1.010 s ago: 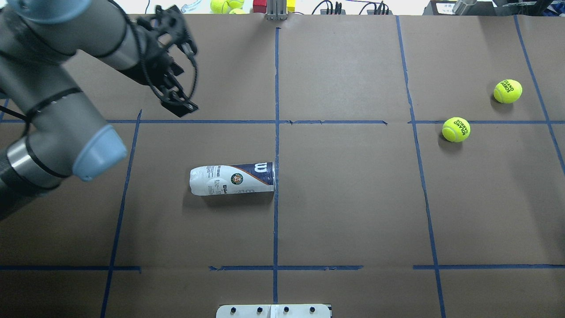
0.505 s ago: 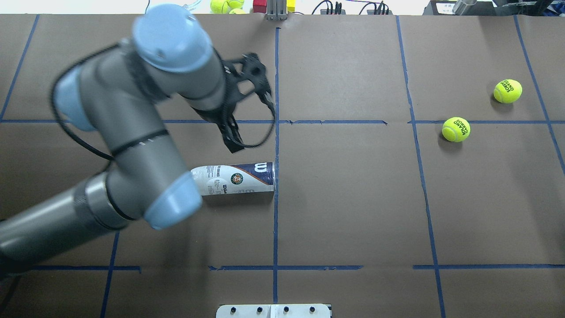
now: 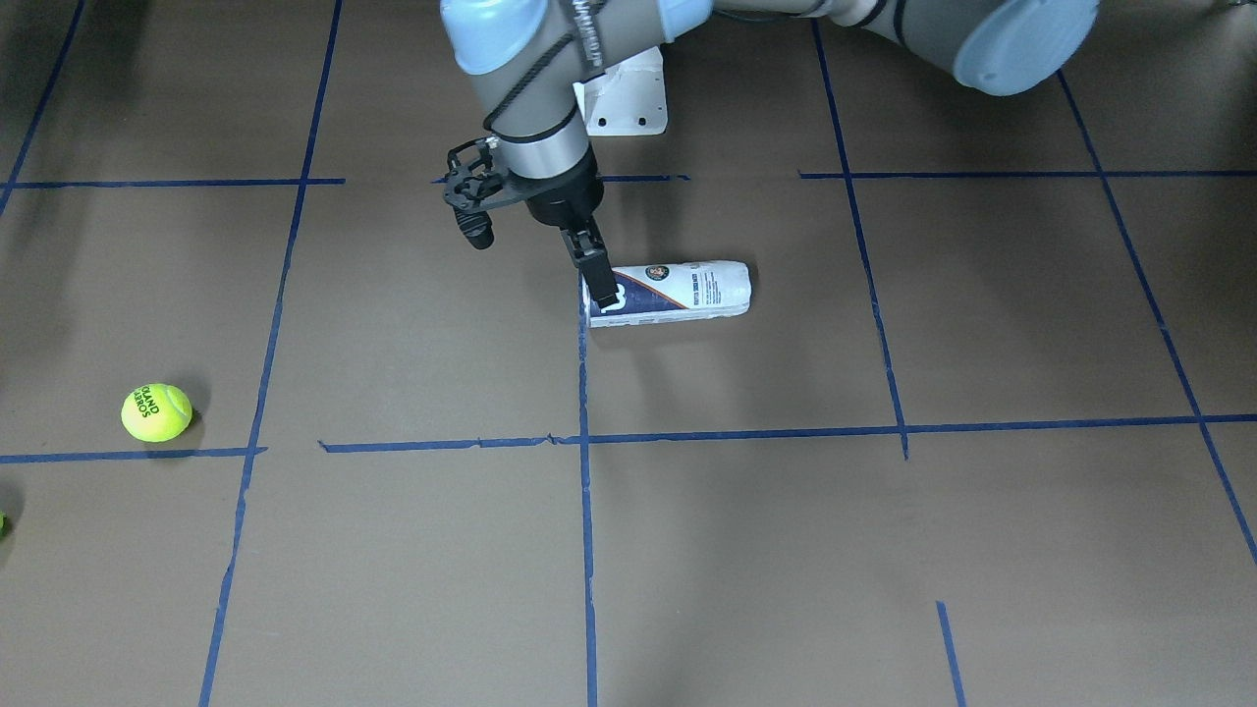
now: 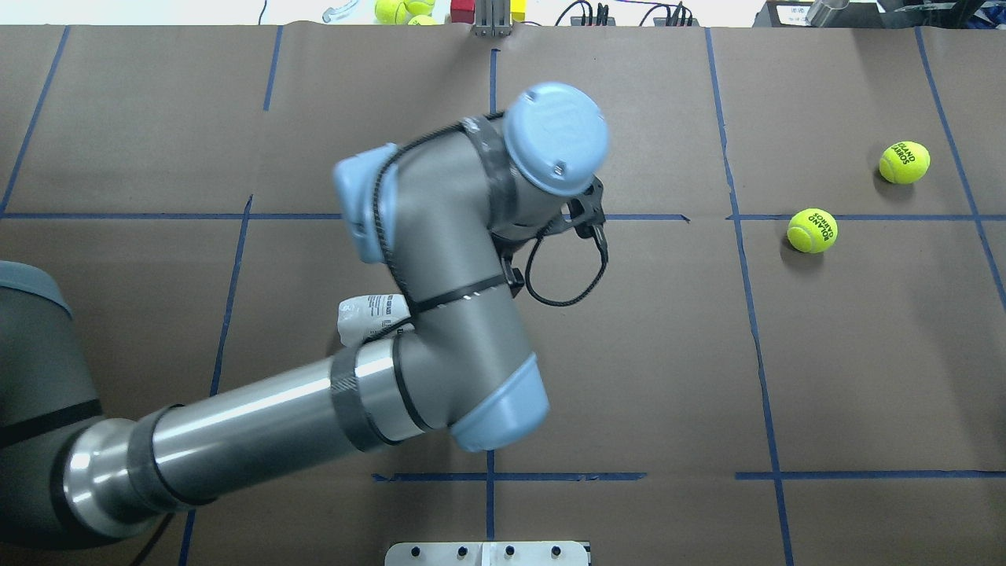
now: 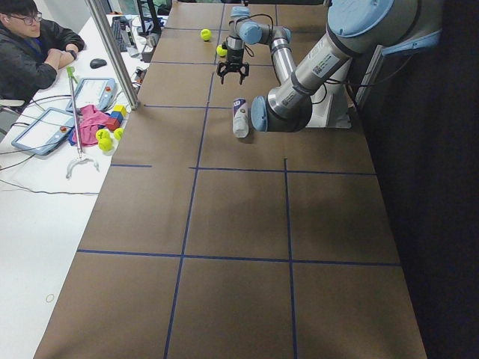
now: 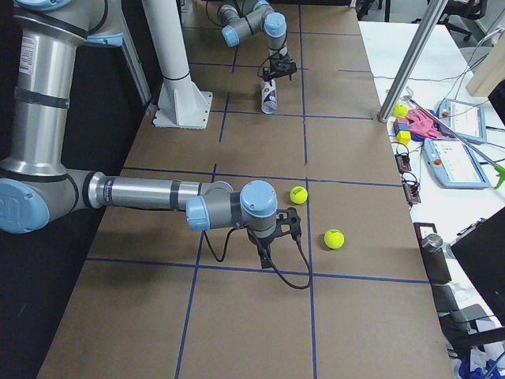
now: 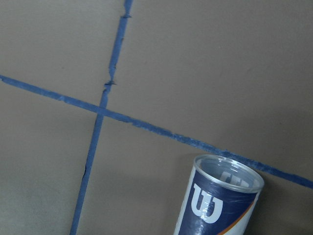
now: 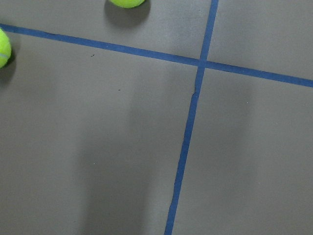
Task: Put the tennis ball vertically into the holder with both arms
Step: 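Lower the left gripper over the can's open end and grasp it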
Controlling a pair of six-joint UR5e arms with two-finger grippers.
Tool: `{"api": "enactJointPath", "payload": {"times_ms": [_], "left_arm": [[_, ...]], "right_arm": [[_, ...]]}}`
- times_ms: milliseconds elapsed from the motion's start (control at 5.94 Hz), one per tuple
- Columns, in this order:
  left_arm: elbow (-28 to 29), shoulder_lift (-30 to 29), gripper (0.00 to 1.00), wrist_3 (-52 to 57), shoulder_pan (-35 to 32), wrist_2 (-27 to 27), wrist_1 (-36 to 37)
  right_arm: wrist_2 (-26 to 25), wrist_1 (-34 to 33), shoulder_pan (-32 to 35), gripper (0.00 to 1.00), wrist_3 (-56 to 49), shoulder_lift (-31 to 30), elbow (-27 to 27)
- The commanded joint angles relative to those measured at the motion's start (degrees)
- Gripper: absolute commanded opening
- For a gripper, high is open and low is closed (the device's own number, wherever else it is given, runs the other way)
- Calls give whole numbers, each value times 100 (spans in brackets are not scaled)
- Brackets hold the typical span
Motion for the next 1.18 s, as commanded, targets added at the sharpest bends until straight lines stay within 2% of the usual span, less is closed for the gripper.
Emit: {"api": "enactJointPath", "payload": {"times_ms": [0,673,1010], "left_arm": [[330,-52,100,417,85,204,144],[622,114,100,454,383,186,92],[700,211,100,454,393,186,-179]], "right_arm": [[9,15,-3,100,0,4,-65],[61,6,-3,100,0,4,-126],[62,15,-3,100,0,-5,-161]]}}
